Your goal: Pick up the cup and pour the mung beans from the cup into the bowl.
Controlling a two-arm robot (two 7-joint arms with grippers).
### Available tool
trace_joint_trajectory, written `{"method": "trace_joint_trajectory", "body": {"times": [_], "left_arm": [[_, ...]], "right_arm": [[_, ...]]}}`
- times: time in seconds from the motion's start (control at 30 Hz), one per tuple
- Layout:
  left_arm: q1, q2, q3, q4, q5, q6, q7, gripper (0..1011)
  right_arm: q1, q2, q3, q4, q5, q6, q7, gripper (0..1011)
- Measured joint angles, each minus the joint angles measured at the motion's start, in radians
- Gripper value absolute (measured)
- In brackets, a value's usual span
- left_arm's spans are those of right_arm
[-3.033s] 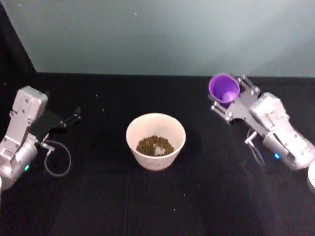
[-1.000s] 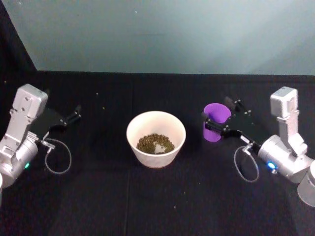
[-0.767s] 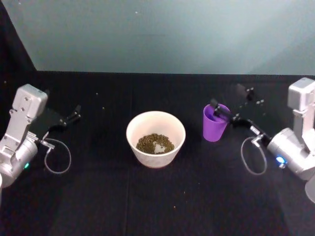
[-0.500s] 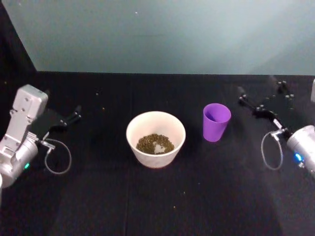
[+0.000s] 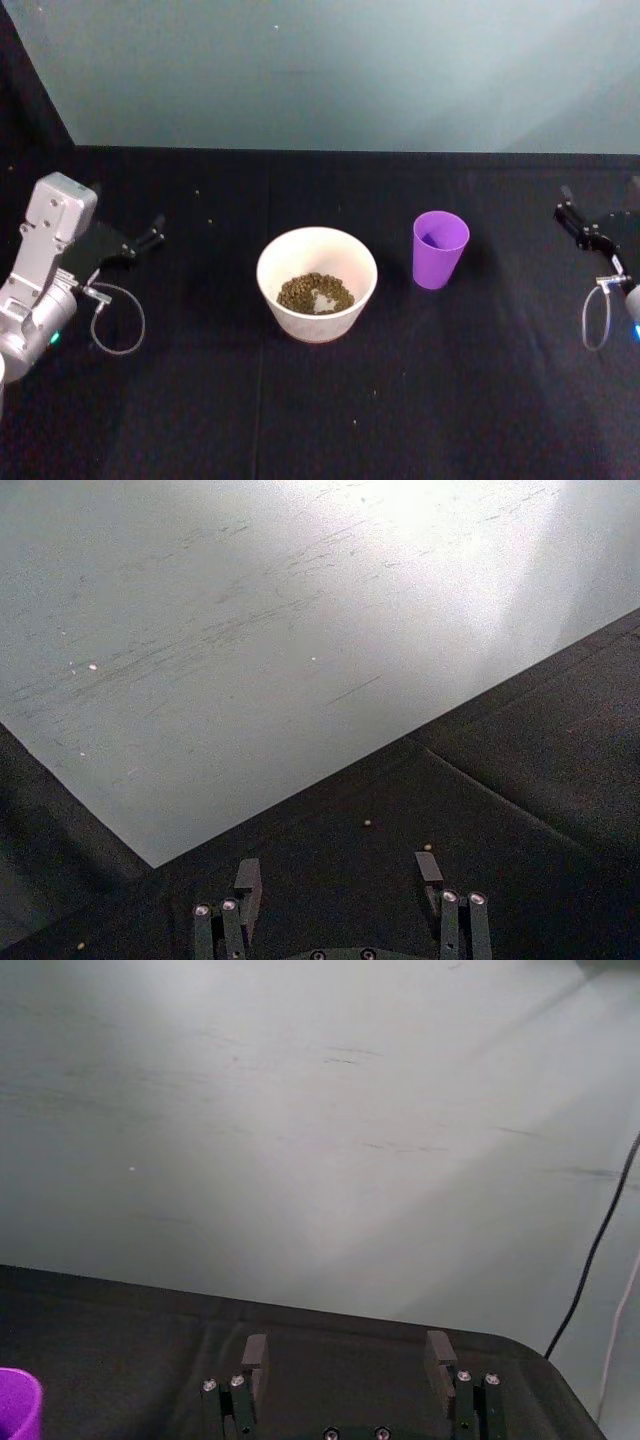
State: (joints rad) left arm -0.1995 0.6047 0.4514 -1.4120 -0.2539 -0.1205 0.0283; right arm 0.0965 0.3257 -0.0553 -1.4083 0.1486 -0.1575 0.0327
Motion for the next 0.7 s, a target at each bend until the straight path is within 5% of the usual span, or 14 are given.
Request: {"method": "trace_joint_trajectory", "body": {"times": [0.7], "left_arm": [[0.0, 0.0, 0.0, 0.0, 0.0, 0.0, 0.0, 1000]], "right_arm": [[0.002, -0.001, 0.002, 0.005, 0.001, -0.007, 0.005, 1003]]}}
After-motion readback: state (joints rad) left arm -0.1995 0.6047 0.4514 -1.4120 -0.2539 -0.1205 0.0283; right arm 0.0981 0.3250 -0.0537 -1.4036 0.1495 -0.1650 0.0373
